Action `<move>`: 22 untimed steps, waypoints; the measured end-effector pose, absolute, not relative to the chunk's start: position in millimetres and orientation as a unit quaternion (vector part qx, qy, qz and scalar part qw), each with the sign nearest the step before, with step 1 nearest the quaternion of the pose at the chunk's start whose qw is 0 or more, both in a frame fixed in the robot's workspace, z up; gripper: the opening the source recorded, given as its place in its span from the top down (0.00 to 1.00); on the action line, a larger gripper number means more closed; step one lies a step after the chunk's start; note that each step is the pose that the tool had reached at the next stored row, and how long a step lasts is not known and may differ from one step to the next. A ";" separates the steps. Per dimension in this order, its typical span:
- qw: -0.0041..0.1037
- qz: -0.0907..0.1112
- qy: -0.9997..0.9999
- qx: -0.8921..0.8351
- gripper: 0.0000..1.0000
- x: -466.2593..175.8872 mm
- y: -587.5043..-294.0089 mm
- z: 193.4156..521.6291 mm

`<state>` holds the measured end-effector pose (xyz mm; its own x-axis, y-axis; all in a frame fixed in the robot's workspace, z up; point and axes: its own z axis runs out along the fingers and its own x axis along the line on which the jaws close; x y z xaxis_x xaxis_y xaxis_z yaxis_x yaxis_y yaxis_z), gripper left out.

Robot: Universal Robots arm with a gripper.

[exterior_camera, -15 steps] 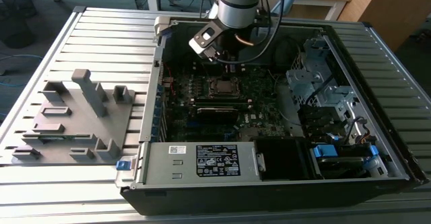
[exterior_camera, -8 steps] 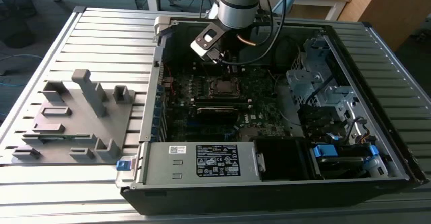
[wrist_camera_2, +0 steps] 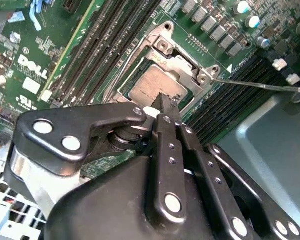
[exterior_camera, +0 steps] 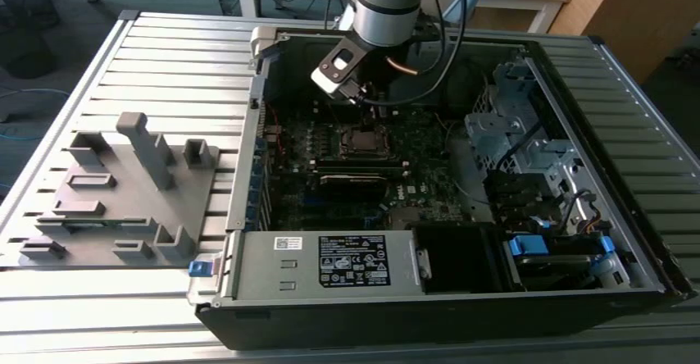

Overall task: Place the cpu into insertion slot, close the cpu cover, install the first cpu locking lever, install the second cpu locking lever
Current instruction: 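Close the cpu cover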

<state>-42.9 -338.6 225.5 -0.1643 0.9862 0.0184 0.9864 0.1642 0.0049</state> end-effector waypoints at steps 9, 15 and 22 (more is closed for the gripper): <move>0.006 -0.008 -0.772 -0.635 0.90 -42.9 -338.6 225.5; 0.006 -0.008 -0.774 -0.633 0.90 -42.9 -338.6 225.5; 0.006 -0.008 -0.783 -0.622 0.90 -42.9 -338.6 225.5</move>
<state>-42.9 -338.6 225.5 -0.2257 0.9740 0.0184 0.9742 0.2256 0.0049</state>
